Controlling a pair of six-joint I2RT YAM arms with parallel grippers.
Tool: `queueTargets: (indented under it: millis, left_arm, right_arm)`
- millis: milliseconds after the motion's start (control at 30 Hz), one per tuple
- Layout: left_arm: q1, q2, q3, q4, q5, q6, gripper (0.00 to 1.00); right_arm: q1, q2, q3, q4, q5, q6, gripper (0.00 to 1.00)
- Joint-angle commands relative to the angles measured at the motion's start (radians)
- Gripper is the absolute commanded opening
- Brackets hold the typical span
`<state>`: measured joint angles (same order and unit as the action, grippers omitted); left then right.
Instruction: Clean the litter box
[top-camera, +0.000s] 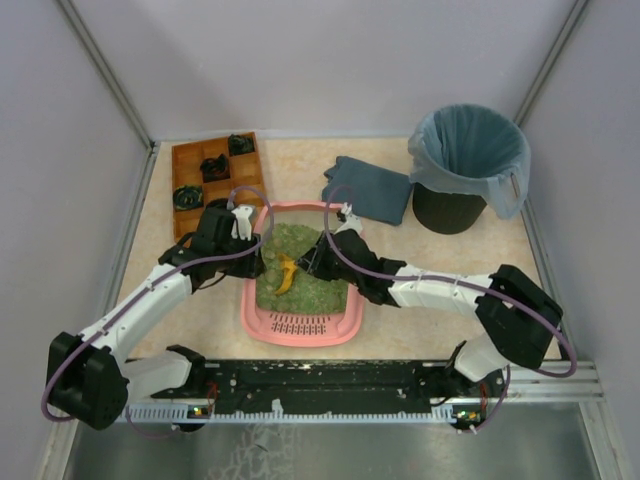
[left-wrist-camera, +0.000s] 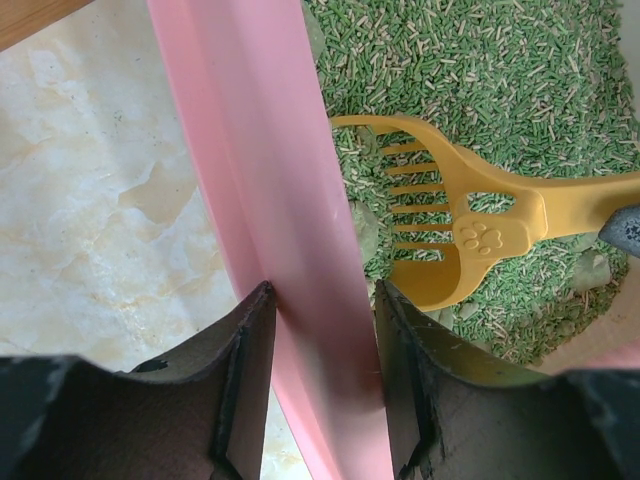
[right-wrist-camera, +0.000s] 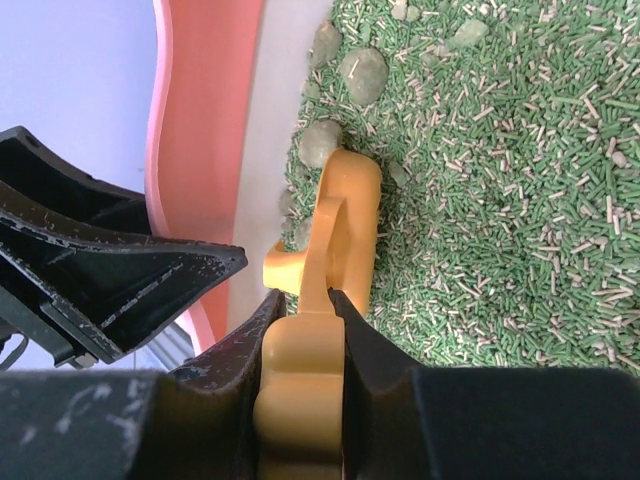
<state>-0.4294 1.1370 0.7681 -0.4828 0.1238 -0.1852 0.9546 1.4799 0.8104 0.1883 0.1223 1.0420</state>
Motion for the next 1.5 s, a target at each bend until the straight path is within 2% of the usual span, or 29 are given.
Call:
queueTargets:
  millis: [0, 633, 1000, 1467]
  left_arm:
    - [-0.010, 0.026, -0.008, 0.027, 0.080, 0.006, 0.48]
    - [-0.008, -0.074, -0.032, 0.062, 0.054, 0.006, 0.61]
    - [-0.008, -0.103, -0.035, 0.069, 0.046, 0.003, 0.62]
    - [-0.009, -0.200, -0.055, 0.113, 0.034, -0.014, 0.65]
  right_arm:
    - [0.049, -0.010, -0.046, 0.109, -0.097, 0.094, 0.00]
    - [0.010, -0.256, -0.259, 0.315, 0.096, 0.120, 0.00]
    - [-0.043, -0.305, -0.337, 0.411, 0.106, 0.153, 0.00]
    - [-0.091, -0.485, -0.437, 0.414, 0.119, 0.166, 0.00]
